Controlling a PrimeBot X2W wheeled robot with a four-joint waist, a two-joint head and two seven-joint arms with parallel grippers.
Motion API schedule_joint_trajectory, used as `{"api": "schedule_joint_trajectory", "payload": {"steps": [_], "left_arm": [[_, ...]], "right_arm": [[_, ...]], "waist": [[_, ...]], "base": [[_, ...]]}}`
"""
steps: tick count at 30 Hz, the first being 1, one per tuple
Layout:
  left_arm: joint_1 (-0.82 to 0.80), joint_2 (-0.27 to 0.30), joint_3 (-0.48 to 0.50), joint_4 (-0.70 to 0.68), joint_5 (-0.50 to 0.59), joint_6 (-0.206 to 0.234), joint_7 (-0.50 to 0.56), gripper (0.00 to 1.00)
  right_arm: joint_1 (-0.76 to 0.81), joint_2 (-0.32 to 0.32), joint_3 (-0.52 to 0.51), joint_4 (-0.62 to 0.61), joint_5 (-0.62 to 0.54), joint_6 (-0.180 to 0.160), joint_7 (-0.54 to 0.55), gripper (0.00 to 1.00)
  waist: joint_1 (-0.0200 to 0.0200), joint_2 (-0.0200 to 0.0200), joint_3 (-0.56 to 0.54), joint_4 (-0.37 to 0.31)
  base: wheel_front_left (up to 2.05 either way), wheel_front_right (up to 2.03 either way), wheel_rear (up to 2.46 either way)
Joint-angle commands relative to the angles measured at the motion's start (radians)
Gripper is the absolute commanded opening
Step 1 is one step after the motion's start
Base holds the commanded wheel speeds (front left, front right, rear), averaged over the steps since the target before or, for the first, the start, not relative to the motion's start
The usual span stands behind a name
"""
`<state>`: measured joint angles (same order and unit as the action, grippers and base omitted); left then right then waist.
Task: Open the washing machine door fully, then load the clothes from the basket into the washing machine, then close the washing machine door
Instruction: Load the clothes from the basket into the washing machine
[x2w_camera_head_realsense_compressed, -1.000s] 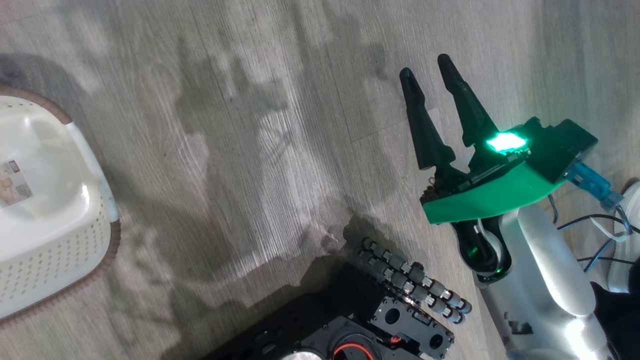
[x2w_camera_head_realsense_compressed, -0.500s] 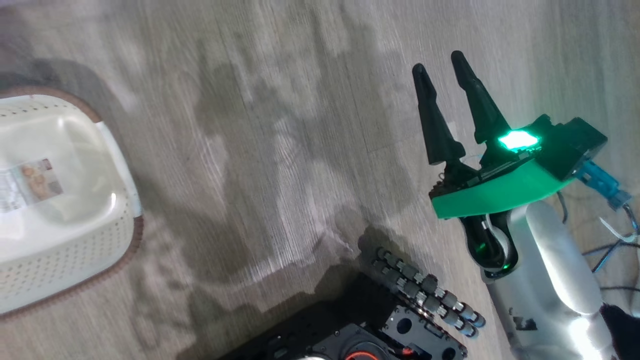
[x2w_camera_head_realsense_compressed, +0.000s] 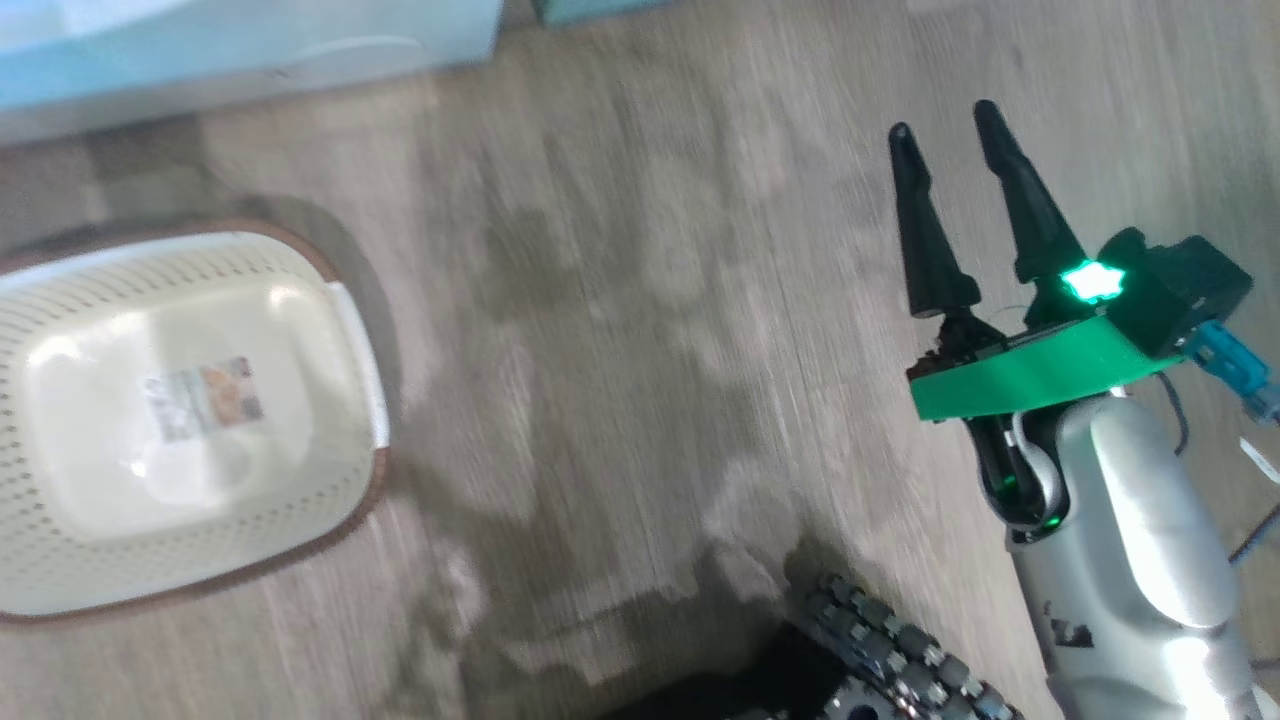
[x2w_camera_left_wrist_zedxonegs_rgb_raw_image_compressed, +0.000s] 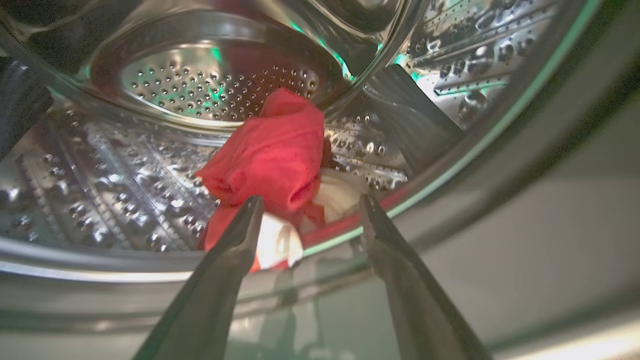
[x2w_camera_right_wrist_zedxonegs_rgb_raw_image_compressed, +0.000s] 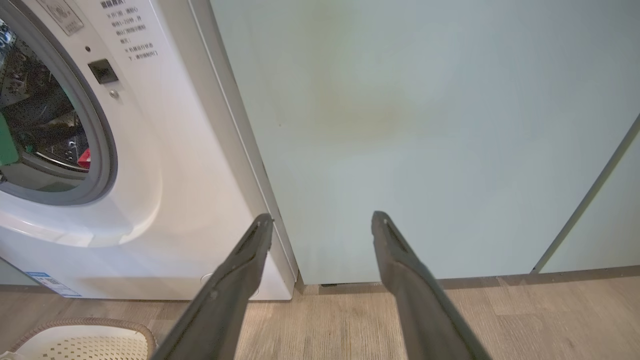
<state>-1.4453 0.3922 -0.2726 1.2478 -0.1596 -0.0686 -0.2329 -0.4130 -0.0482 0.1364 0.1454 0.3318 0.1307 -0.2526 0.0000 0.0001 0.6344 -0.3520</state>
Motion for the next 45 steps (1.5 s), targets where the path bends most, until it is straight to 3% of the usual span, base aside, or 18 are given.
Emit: {"api": "schedule_joint_trajectory", "payload": {"steps": [1, 5, 13, 28, 36, 45], "left_arm": [[0.023, 0.023, 0.012, -0.022, -0.01, -0.003, -0.016, 1.0], [0.15, -0.017, 0.013, -0.048, -0.032, -0.017, -0.027, 1.0], [0.453, -0.087, 0.039, -0.265, -0.072, -0.023, -0.029, 1.0], [1.069, -0.219, 0.15, -0.74, -0.084, 0.056, -0.029, 1.0], [1.27, -0.284, 0.188, -0.963, -0.032, 0.073, -0.029, 1.0], [1.397, -0.328, 0.206, -1.105, 0.021, 0.059, -0.029, 1.0]], "right_arm": [[0.043, -0.002, 0.0, -0.024, -0.015, 0.0, -0.009, 1.0], [0.072, -0.002, -0.026, -0.015, -0.053, 0.0, -0.009, 1.0], [0.128, -0.002, -0.05, 0.001, -0.096, 0.0, -0.009, 1.0], [0.265, -0.002, -0.066, 0.029, -0.124, 0.0, -0.009, 1.0], [0.313, -0.002, -0.08, 0.013, -0.122, 0.0, -0.009, 1.0], [0.351, -0.002, -0.093, -0.004, -0.115, 0.0, -0.009, 1.0]], "waist": [[0.0, -0.0001, -0.085, 0.058], [0.0, -0.0001, -0.174, 0.099], [0.0, -0.0001, -0.335, 0.159], [0.0, -0.0001, -0.612, 0.228], [0.0, -0.0001, -0.668, 0.259], [0.0, -0.0001, -0.687, 0.284]], "base": [[0.0, 0.0, 0.0], [0.0, 0.0, 0.0], [0.0, 0.0, 0.0], [0.0, 0.0, 0.0], [0.0, 0.0, 0.0], [0.0, 0.0, 0.0]]}}
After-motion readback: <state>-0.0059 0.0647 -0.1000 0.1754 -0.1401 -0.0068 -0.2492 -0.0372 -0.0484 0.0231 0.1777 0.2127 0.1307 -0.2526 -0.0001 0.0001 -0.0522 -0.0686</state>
